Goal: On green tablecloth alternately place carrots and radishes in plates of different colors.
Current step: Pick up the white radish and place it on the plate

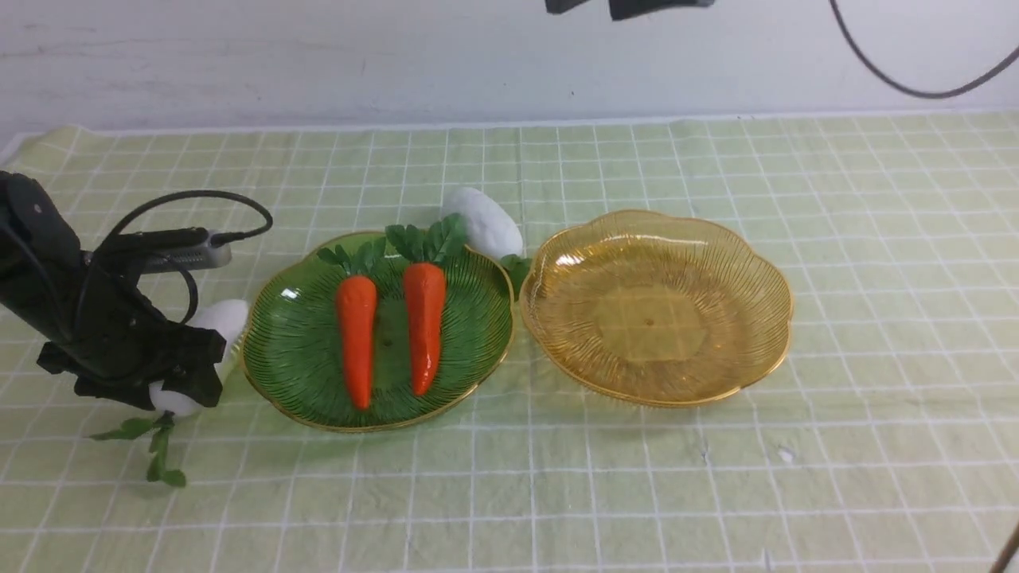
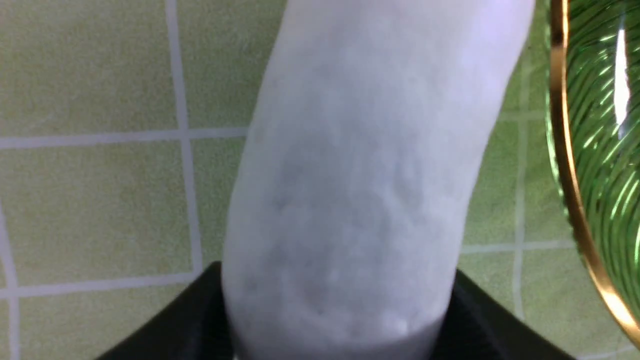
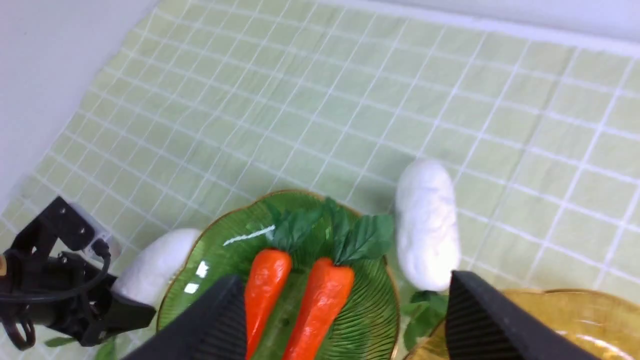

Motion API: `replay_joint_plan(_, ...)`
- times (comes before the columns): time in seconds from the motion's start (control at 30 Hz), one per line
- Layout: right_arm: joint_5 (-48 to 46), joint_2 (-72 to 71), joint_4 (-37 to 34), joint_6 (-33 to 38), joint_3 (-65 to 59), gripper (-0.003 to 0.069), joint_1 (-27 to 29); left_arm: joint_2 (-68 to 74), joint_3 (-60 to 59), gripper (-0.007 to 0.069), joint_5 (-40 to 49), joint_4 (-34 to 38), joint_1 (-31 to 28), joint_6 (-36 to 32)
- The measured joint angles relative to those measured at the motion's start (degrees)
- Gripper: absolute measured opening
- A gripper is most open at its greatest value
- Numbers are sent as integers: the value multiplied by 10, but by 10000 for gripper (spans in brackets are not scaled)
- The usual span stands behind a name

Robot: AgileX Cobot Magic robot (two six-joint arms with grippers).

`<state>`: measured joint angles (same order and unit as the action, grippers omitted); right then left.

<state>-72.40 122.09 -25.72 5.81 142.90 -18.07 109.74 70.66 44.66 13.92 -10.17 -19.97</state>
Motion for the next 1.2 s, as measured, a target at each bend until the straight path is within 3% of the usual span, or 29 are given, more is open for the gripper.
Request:
replay_joint_plan(0.33, -7, -78, 174, -22, -35, 449, 17, -66, 146, 415, 150, -34, 11, 69)
replay_joint_plan(0.47, -8, -102, 212, -25, -62, 401, 42, -103, 211, 415, 147, 34, 87, 68)
replay_joint_plan(0.6, -8, -102, 216, -39, -68, 346, 76, -70, 263, 415, 120, 125, 210, 76)
replay_joint_plan(0.67, -8, -102, 216, -39, -68, 330, 83, -52, 276, 415, 112, 141, 238, 77)
replay_joint_plan(0.77, -8, -102, 216, -40, -68, 256, 99, 39, 335, 415, 78, 162, 330, 77)
replay_joint_plan(0.9, -8, -102, 214, -40, -68, 180, 102, 133, 394, 415, 74, 155, 374, 79)
replay_joint_plan(1.1, -8, -102, 194, -40, -68, 124, 102, 218, 455, 417, 72, 161, 382, 83)
replay_joint_plan(1.2, -8, -102, 177, -40, -68, 118, 102, 230, 460, 475, 77, 164, 382, 83)
